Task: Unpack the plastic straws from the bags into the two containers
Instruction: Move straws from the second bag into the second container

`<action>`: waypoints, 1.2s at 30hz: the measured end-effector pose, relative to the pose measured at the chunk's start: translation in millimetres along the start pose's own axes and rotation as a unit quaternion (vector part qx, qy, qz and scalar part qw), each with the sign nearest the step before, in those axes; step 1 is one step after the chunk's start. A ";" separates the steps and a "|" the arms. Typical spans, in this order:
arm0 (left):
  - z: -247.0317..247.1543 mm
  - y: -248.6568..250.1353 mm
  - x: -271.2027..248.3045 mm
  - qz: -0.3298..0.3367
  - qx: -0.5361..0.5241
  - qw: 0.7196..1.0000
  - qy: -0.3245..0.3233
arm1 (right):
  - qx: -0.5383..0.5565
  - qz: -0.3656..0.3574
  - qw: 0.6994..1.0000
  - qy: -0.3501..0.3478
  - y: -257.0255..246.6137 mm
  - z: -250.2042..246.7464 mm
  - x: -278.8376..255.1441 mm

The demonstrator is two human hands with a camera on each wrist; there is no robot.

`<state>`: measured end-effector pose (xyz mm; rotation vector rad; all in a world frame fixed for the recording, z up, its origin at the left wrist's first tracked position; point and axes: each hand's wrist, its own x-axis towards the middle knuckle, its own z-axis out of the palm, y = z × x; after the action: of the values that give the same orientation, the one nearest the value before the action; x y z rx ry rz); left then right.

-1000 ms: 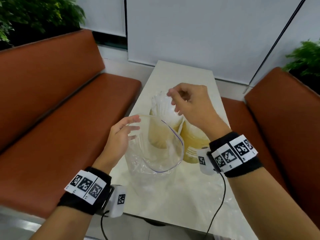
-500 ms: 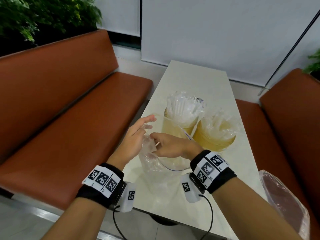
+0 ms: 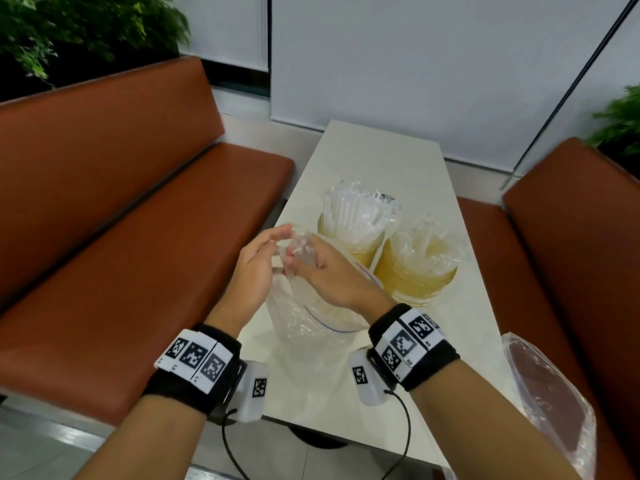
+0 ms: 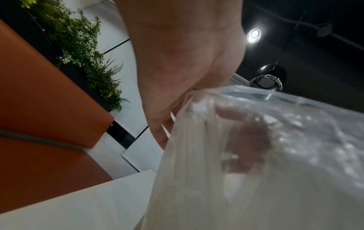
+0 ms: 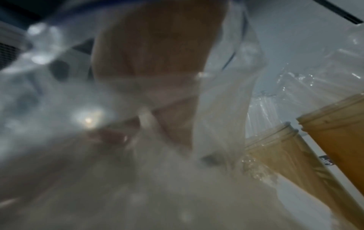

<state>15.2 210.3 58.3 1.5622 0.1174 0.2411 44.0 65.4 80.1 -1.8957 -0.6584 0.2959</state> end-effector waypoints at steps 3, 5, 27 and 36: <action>0.2 0.6 1.7 -0.011 -0.018 1.000 0.012 | 0.020 -0.020 0.999 0.043 -3.1 -4.4 1.9; 0.2 -0.4 1.3 -0.013 -0.009 1.000 0.014 | 0.044 -0.039 0.994 0.092 -14.8 -12.3 1.5; 0.0 -10.1 5.3 -0.017 -0.003 1.000 0.020 | -0.020 -0.048 0.889 0.456 14.3 -177.5 -10.4; -1.2 -12.2 5.3 -0.010 0.007 1.000 0.020 | -0.028 0.033 0.880 0.474 51.8 -171.2 -18.9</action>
<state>21.1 212.7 46.6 1.5692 0.1672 0.2558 127.9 -92.2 101.8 -1.8321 0.0728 -0.6036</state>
